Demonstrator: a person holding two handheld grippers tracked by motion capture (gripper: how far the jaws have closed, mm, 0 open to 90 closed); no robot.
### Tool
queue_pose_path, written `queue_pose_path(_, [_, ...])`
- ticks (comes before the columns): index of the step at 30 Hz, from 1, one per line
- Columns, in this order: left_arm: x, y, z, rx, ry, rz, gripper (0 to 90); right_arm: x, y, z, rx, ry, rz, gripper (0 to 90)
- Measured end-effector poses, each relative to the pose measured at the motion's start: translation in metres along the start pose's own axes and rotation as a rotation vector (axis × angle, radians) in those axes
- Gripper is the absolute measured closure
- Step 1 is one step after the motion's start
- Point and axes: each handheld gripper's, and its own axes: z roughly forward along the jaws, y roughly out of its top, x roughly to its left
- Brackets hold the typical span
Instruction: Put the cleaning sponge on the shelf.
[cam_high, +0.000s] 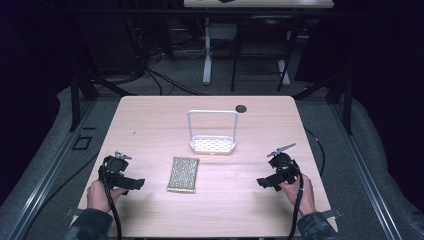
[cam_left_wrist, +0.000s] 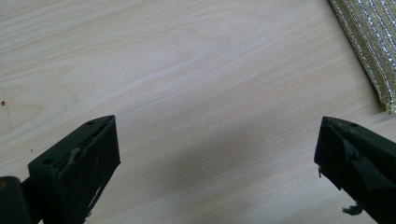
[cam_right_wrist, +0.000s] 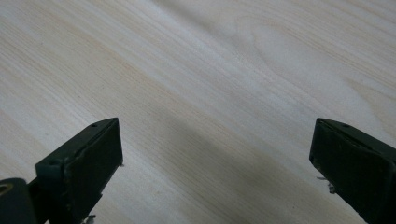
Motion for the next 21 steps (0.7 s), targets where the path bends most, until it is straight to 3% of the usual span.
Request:
queue_pose_path(9, [-0.004,0.003,-0.003,-0.015,-0.011,0.014,0.0,0.001,0.0,0.0,0.001,0.001,-0.012,2.8])
queue_pose_path(21, [-0.018,0.008,-0.004,-0.038,-0.055,0.035,0.0,0.002,0.0,0.002,0.007,0.003,-0.02,3.5])
